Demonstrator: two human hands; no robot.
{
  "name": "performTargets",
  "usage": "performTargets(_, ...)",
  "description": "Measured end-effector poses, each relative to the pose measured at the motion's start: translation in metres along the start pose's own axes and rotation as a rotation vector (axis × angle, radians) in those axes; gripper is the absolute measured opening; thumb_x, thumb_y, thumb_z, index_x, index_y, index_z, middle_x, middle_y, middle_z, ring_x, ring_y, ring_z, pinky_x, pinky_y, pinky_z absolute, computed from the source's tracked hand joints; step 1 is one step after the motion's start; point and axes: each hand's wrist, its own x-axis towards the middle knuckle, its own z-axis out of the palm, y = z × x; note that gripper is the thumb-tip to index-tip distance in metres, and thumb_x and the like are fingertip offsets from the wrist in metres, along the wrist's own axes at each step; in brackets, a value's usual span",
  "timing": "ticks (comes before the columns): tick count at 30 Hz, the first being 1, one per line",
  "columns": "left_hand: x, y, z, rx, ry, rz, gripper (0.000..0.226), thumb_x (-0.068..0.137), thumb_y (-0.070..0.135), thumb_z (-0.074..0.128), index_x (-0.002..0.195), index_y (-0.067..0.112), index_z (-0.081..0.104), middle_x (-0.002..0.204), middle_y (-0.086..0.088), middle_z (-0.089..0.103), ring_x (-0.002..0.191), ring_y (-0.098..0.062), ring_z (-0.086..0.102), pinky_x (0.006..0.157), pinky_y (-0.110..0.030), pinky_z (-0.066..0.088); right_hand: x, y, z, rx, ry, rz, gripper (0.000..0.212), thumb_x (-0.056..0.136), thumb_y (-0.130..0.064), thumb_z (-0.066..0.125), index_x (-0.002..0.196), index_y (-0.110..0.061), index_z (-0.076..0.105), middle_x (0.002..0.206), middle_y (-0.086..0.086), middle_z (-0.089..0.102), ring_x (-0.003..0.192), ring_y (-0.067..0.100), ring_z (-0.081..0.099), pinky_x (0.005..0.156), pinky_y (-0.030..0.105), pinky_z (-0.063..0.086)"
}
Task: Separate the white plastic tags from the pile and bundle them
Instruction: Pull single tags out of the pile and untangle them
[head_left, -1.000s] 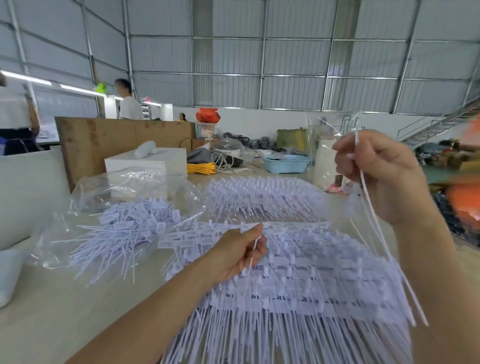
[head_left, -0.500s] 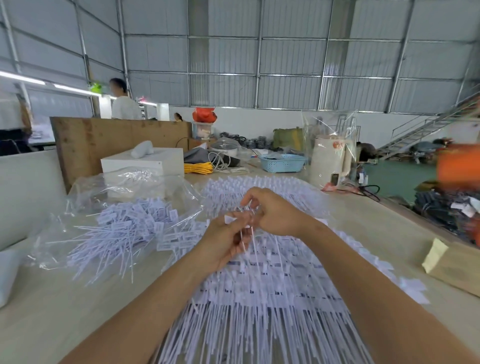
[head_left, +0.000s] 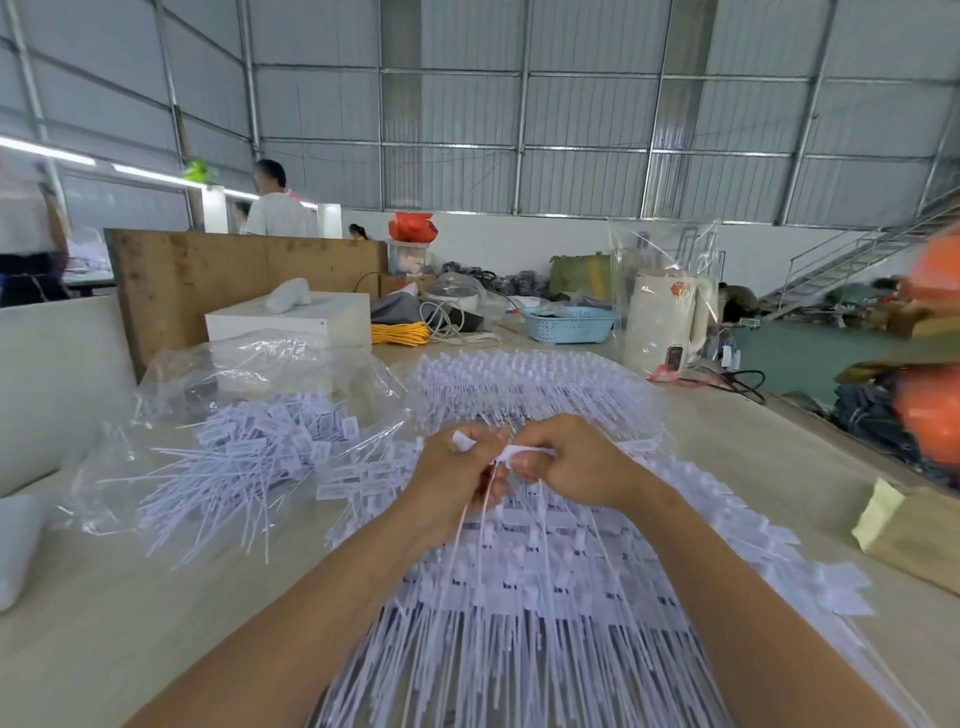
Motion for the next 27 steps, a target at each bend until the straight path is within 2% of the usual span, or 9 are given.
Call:
performTargets(4,0.000,0.002,0.001,-0.013,-0.013,-0.189,0.028,0.091,0.012,0.061,0.065,0.010,0.049,0.041,-0.002,0.046,0.029,-0.008,0.037,0.032,-0.012,0.028,-0.002,0.005,0.008,-0.465,0.058,-0.093,0.014,0.091,-0.019,0.053,0.090,-0.016,0.066,0.090,0.000,0.067,0.085,0.022,0.058,0.069,0.030,0.041)
performTargets(8,0.004,0.018,-0.014,-0.229,-0.248,-0.476,0.018,0.088,0.017,0.060,0.073,0.012,0.051,0.039,0.005,0.037,0.025,-0.001,0.031,0.025,-0.010,0.023,-0.003,0.003,0.004,-0.471,0.173,-0.174,0.016,0.093,-0.018,0.054,0.079,-0.019,0.059,0.074,-0.012,0.050,0.073,0.019,0.053,0.067,0.026,0.025)
performTargets(11,0.003,0.024,-0.025,-0.302,-0.487,-0.478,0.011,0.082,0.022,0.057,0.077,0.013,0.061,0.042,0.007,0.039,0.026,0.000,0.035,0.026,-0.011,0.028,-0.009,0.015,-0.019,-0.261,0.168,-0.048,0.024,0.095,-0.018,0.053,0.071,-0.014,0.055,0.067,-0.004,0.052,0.072,0.023,0.053,0.064,0.030,0.034)
performTargets(14,0.005,0.017,-0.022,-0.400,-0.333,-0.435,0.018,0.078,0.020,0.061,0.086,0.015,0.047,0.047,0.001,0.040,0.032,-0.005,0.037,0.030,-0.013,0.032,-0.018,0.007,-0.041,0.005,0.245,-0.032,0.030,0.094,-0.018,0.054,0.065,-0.025,0.051,0.067,-0.009,0.050,0.067,0.003,0.050,0.064,0.021,0.038)
performTargets(17,0.005,0.004,-0.017,-0.354,-0.265,-0.417,0.021,0.092,0.029,0.053,0.091,0.008,0.051,0.055,-0.009,0.050,0.040,-0.014,0.046,0.038,-0.018,0.042,-0.024,-0.012,-0.061,0.078,0.294,-0.032,0.025,0.094,-0.022,0.052,0.069,-0.024,0.055,0.068,-0.011,0.052,0.060,-0.007,0.050,0.060,0.009,0.041)
performTargets(20,0.005,0.000,-0.016,-0.269,-0.242,-0.398,0.038,0.096,0.037,0.046,0.092,0.001,0.058,0.061,-0.014,0.055,0.044,-0.018,0.052,0.042,-0.022,0.047,-0.033,-0.029,-0.080,0.150,0.431,-0.055,0.015,0.092,-0.024,0.054,0.079,-0.024,0.062,0.071,-0.008,0.055,0.059,-0.001,0.048,0.060,0.017,0.045)
performTargets(23,0.003,0.002,-0.014,-0.256,-0.235,-0.393,0.044,0.096,0.042,0.044,0.094,0.000,0.058,0.061,-0.015,0.055,0.044,-0.018,0.052,0.041,-0.022,0.047,-0.039,-0.049,-0.096,0.194,0.596,-0.157,0.016,0.094,-0.025,0.055,0.080,-0.032,0.061,0.065,-0.021,0.055,0.059,-0.002,0.045,0.062,0.024,0.042)
performTargets(25,0.003,0.003,-0.014,-0.266,-0.235,-0.401,0.046,0.096,0.043,0.043,0.094,-0.001,0.058,0.060,-0.014,0.054,0.043,-0.018,0.051,0.041,-0.021,0.046,-0.042,-0.062,-0.107,0.264,0.569,-0.255,0.019,0.093,-0.028,0.055,0.076,-0.030,0.064,0.060,-0.021,0.055,0.056,-0.004,0.045,0.059,0.017,0.039)
performTargets(27,0.002,0.003,-0.014,-0.253,-0.241,-0.396,0.047,0.097,0.043,0.042,0.094,0.000,0.060,0.059,-0.014,0.055,0.042,-0.017,0.050,0.040,-0.020,0.045,-0.039,-0.068,-0.111,0.397,0.422,-0.262,0.023,0.090,-0.033,0.056,0.073,-0.029,0.070,0.059,-0.014,0.057,0.055,0.003,0.047,0.053,0.012,0.040)
